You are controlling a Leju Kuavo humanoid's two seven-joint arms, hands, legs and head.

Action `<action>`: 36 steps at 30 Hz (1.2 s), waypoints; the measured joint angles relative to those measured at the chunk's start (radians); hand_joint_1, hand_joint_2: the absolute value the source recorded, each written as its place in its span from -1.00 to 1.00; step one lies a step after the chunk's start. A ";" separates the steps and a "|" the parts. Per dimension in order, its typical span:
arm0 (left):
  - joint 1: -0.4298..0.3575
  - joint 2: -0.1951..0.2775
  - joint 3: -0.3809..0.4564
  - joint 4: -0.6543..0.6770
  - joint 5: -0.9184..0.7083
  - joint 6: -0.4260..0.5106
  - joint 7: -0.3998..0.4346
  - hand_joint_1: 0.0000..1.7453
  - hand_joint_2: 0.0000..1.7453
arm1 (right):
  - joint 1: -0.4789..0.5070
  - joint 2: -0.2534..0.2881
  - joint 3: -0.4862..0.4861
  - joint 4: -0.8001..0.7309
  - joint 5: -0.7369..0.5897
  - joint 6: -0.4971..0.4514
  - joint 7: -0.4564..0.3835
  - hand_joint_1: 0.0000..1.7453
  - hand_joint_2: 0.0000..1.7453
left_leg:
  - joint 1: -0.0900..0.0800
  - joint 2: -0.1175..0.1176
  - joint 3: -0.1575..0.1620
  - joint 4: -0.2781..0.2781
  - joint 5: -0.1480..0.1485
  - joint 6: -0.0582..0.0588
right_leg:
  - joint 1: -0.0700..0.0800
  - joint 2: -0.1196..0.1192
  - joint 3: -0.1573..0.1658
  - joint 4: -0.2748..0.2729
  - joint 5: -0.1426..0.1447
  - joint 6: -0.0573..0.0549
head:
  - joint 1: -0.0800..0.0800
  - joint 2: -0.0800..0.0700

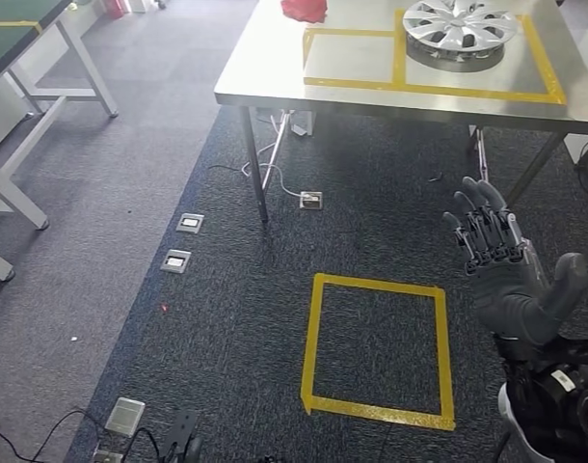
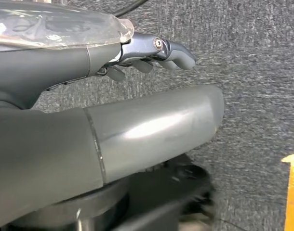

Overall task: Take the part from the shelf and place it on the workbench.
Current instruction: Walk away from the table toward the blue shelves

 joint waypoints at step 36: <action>0.000 0.004 0.001 0.000 -0.014 -0.010 -0.014 -1.00 -1.00 | 0.006 0.003 0.004 -0.007 0.003 -0.030 0.007 -1.00 -1.00 | -0.008 0.000 0.114 -0.202 0.044 0.025 | 0.011 0.002 -0.010 -0.005 -0.001 0.002 | 0.001 0.000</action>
